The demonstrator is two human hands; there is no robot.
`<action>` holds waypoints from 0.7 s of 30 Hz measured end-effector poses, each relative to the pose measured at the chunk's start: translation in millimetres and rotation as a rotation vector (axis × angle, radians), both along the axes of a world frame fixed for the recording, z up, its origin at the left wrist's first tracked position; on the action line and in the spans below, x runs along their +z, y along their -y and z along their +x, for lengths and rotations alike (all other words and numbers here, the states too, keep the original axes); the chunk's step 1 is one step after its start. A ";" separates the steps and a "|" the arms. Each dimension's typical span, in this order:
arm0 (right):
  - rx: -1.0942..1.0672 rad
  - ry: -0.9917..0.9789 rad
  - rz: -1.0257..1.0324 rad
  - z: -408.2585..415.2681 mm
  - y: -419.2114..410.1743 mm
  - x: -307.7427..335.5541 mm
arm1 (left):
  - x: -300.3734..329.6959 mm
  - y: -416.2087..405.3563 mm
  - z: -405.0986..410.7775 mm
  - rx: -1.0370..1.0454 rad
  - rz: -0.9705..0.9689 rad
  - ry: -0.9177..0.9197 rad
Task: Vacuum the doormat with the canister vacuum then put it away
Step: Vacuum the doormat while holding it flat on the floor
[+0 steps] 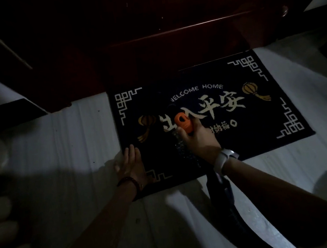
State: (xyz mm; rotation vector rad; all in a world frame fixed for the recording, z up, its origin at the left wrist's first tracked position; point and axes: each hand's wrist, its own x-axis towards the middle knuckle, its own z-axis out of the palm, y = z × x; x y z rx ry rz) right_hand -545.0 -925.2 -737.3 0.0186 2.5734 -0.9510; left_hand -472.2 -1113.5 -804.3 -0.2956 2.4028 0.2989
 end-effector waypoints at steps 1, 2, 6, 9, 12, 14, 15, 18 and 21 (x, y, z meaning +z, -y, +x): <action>0.020 0.010 0.006 6.8 2.0 1.0 | -0.2 0.0 0.0 0.006 0.005 0.001; 0.051 0.025 0.010 16.8 1.9 2.7 | -0.7 0.7 0.4 0.019 0.020 -0.004; 0.298 0.057 0.129 53.7 -6.4 8.7 | -2.4 4.1 5.4 0.040 0.062 -0.057; 0.254 0.043 0.120 30.9 -19.6 8.0 | -4.0 6.5 6.8 0.045 0.058 -0.074; -0.018 0.024 0.092 -16.6 -34.5 16.2 | -3.4 6.5 7.2 0.001 0.017 -0.052; -0.121 -0.005 0.066 -32.5 -37.0 15.7 | -2.8 5.9 6.3 -0.031 -0.032 -0.028; -0.111 -0.017 0.053 -29.6 -30.9 13.8 | -2.2 5.9 5.6 -0.033 -0.036 -0.023; 0.084 0.018 0.028 16.0 0.5 -1.3 | -2.2 5.3 6.0 0.004 0.002 -0.049; 0.313 0.023 0.106 51.8 8.7 -7.1 | -2.9 6.3 6.4 0.036 0.039 -0.078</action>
